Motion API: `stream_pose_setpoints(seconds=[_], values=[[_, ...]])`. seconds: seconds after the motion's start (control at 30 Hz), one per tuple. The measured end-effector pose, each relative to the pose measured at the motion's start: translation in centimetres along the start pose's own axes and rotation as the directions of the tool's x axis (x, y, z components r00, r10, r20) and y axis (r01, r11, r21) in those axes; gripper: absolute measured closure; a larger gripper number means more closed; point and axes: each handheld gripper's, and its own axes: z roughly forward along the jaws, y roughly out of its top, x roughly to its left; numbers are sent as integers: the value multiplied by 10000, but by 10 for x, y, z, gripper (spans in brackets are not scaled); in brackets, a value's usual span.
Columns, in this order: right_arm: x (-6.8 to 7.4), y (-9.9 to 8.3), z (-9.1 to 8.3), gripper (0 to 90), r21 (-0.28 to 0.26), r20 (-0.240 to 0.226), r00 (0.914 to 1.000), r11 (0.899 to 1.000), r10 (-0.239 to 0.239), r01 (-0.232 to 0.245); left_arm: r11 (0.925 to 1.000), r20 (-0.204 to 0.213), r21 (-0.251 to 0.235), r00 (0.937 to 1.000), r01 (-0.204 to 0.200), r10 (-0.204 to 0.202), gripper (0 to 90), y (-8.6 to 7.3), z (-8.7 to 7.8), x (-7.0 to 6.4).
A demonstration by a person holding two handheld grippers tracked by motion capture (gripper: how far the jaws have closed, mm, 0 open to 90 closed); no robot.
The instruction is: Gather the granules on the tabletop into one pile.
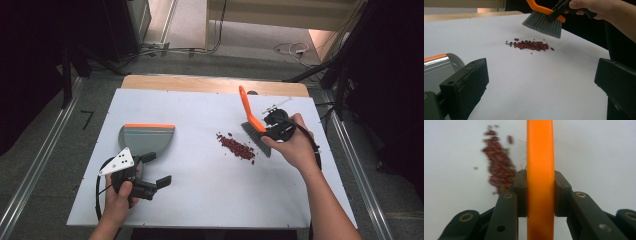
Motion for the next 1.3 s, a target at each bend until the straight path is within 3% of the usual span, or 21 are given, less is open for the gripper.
stream_pose_setpoints(seconds=[0.1, 0.23, 0.27, 0.4, 0.5, 0.6, 0.63, 0.77, 0.8, 0.83, 0.9, 0.97, 1.0, 1.03, 1.07, 1.2, 1.27, 1.3], values=[[-3, -8, 7, 686, 276, 684, 9964, 9982, 507, -526, 10000, -4, 30, 10000, -21, 21, 4, 0, 1, 0], [5, -12, 23, 687, 670, 1587, 9862, 9960, 473, -586, 10000, 14, 58, 10000, -44, 44, 4, 0, 2, -1], [7, -12, 26, 687, 644, 1632, 9853, 9960, 503, -615, 10000, 14, 62, 10000, -62, 62, 4, 0, 2, 0], [21, -7, 30, 687, 517, 1524, 9870, 9969, 502, -587, 10000, -5, 73, 10000, -59, 59, 4, 0, 2, 0], [32, -3, 31, 687, 497, 1323, 9912, 9987, 78, -145, 10000, -1, 37, 10000, -53, 53, 4, 0, 1, 0], [36, 2, 28, 686, 416, 711, 9974, 9991, -86, 57, 10000, 2, 25, 10000, -33, 33, 4, 0, 0, 0], [37, 4, 27, 686, 336, 812, 9966, 9993, -164, 137, 10000, 2, 10, 10000, -32, 32, 4, 0, 0, 0], [35, 16, 23, 686, -32, 913, 9890, 9931, -1167, 1175, 10000, 4, -20, 10000, -14, 14, 4, 1, 0, 0], [36, 20, 25, 686, -13, 1010, 9830, 9880, -1533, 1542, 10000, 14, -27, 10000, -12, 12, 4, 1, 0, 0], [36, 23, 28, 686, -58, 1043, 9697, 9749, -2209, 2226, 10000, 7, -15, 10000, -14, 14, 4, 1, 0, 0], [37, 30, 36, 686, -106, 1062, 9313, 9361, -3485, 3515, 10000, 4, -15, 10000, -25, 25, 5, 1, 0, 0], [38, 38, 44, 686, -12, 938, 9000, 9039, -4257, 4277, 10000, -13, -17, 10000, -15, 15, 4, 1, 0, 0], [40, 40, 48, 686, 29, 1047, 8840, 8890, -4556, 4579, 10000, -27, -3, 10000, -34, 34, 4, 1, -1, 1], [42, 42, 52, 686, -48, 1202, 8621, 8681, -4922, 4963, 10000, -38, 1, 10000, -25, 25, 4, 1, -1, 1], [44, 43, 55, 686, -21, 1222, 8487, 8550, -5146, 5187, 10000, -37, -11, 10000, -11, 11, 4, 1, -1, 1], [49, 43, 59, 686, -71, 975, 8138, 8172, -5730, 5763, 10000, -31, -33, 10000, -9, 9, 4, 1, -2, 2], [51, 40, 56, 686, 76, 929, 8032, 8071, -5885, 5904, 10000, -36, -1, 10000, -6, 6, 4, 1, -2, 2], [51, 38, 55, 686, 83, 807, 8020, 8050, -5918, 5932, 10000, -32, -4, 10000, -7, 7, 4, 1, -1, 2]])
